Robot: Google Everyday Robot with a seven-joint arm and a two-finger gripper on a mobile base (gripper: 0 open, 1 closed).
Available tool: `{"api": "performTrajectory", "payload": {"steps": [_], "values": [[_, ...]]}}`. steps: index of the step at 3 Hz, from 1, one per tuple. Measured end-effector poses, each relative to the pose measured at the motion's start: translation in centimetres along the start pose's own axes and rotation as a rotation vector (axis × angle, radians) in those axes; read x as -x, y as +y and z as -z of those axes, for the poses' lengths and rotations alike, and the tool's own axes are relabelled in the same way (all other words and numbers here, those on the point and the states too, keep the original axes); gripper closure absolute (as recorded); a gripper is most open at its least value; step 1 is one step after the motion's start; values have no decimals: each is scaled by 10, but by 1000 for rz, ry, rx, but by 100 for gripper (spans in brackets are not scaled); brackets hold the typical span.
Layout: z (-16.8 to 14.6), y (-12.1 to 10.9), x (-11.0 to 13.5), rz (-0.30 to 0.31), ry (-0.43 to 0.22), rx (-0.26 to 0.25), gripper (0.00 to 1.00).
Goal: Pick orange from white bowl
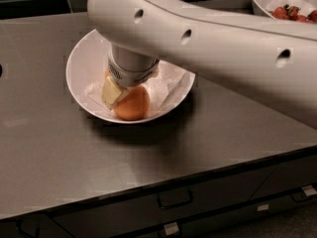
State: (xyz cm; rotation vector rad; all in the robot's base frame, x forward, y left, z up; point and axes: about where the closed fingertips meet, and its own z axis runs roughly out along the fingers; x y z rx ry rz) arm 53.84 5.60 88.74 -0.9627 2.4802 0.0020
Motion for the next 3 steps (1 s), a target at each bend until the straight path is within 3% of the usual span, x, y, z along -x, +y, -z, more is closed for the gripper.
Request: {"api": "performTrajectory", "payload": {"steps": [1,3], "values": [[-4,4,-1,10,18,-1,29],[-8,7,-2,22,37,-2,79]]}}
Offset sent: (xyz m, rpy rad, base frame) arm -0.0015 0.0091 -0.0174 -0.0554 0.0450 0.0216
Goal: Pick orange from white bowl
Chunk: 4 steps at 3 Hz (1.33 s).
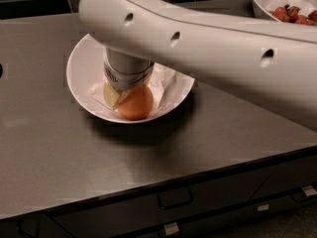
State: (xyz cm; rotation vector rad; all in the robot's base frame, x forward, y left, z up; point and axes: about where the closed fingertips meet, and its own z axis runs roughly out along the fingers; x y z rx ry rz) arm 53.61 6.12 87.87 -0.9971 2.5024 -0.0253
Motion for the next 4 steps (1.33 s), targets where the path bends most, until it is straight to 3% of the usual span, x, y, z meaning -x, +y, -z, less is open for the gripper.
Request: {"api": "performTrajectory", "payload": {"steps": [1,4], "values": [[0,0,0,0,0,0,76],[2,-2,-4,-8,21,-19,6]]}}
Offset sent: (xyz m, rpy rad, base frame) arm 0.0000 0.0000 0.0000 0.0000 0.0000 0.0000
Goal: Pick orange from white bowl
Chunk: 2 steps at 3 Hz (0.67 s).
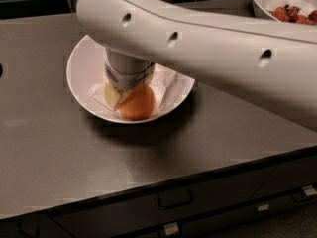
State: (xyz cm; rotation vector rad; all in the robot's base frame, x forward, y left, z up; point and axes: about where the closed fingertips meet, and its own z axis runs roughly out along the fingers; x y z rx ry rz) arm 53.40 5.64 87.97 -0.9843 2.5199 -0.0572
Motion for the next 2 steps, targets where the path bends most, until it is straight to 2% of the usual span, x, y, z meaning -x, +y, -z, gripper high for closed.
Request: {"api": "performTrajectory", "payload": {"steps": [1,2], "values": [[2,-5,-9,-69,-5,-28,1],[0,-5,-13,-110,-15,-28,1]]}}
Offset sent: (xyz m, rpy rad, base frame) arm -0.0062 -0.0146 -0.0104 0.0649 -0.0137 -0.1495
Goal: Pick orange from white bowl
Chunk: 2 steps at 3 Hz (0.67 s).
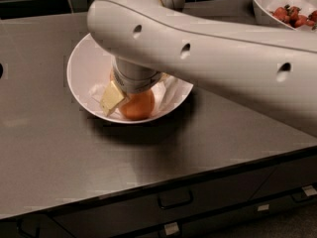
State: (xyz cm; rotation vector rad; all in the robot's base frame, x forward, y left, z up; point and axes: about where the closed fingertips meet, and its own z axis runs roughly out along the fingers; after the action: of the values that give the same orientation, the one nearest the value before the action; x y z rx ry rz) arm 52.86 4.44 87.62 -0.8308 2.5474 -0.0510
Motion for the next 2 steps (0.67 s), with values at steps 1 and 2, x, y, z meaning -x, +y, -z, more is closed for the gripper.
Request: {"api": "performTrajectory", "payload": {"steps": [1,2], "values": [[-1,0,0,-5,3,4,20],[-11,-1,-5,-14,16,9,43]]}}
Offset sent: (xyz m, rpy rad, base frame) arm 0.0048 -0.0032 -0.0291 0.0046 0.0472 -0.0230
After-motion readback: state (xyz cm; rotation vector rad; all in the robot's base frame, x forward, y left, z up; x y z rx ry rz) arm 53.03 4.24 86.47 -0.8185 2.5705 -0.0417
